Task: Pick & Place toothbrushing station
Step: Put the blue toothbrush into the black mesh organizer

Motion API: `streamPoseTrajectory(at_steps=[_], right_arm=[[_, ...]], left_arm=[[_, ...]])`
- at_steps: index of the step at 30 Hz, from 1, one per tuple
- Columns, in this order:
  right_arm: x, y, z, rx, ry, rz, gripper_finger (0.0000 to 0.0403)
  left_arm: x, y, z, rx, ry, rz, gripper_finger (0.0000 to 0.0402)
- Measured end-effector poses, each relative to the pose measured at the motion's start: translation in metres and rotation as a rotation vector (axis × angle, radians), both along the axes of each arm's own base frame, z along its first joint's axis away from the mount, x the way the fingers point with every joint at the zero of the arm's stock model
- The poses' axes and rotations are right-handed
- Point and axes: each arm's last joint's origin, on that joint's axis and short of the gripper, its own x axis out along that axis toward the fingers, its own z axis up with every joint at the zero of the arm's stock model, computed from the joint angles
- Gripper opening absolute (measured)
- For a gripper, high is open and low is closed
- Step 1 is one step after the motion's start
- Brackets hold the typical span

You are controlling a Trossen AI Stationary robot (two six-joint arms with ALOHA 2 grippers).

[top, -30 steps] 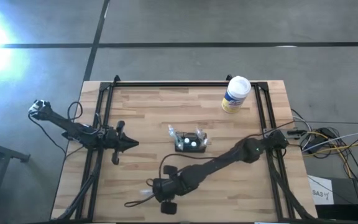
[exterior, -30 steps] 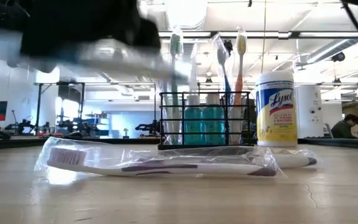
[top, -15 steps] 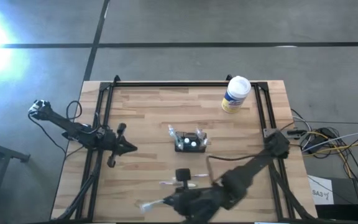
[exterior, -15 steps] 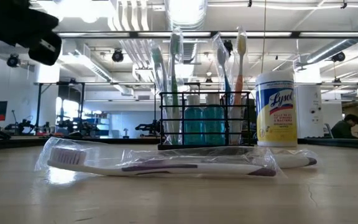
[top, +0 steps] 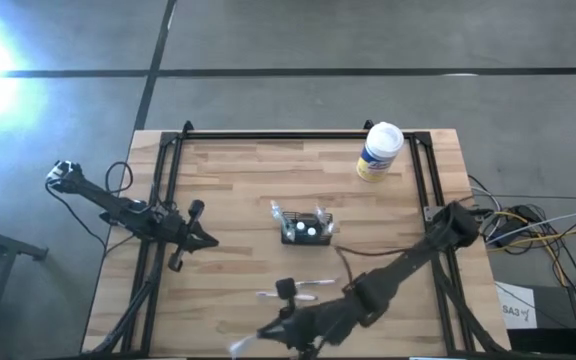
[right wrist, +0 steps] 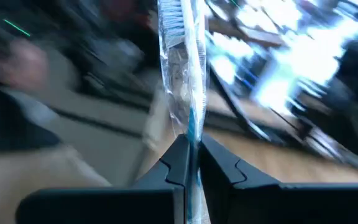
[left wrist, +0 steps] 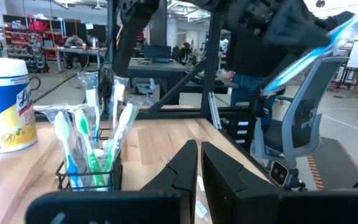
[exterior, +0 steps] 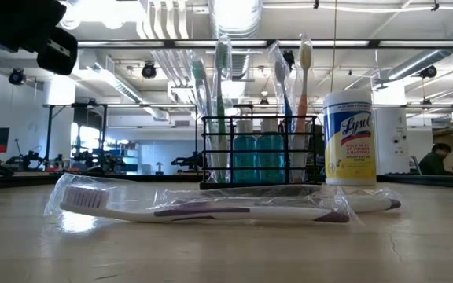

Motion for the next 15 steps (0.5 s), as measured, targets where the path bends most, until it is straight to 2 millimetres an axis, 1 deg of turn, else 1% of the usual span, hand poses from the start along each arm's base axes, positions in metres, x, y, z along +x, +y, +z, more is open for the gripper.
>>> streamPoseTrajectory(at_steps=[2, 4, 7, 11, 15], right_arm=[[0.003, -0.009, -0.011, 0.07, -0.05, 0.106, 0.002], [0.006, -0.022, -0.03, 0.105, -0.045, 0.164, 0.002], [0.005, -0.045, -0.056, 0.121, -0.057, 0.131, 0.002], [-0.008, -0.078, -0.074, 0.166, -0.16, 0.084, 0.002], [-0.025, -0.107, -0.096, 0.159, -0.26, 0.05, 0.002]], left_arm=[[0.0, 0.0, 0.0, 0.0, 0.001, -0.002, 0.0026], [0.0, -0.001, 0.0, 0.001, 0.001, -0.017, 0.0026], [0.0, -0.001, 0.0, 0.003, 0.0, -0.028, 0.0026], [0.0, -0.001, 0.002, -0.009, -0.025, -0.027, 0.0026], [0.001, 0.0, 0.007, 0.009, -0.079, 0.012, 0.0026]])
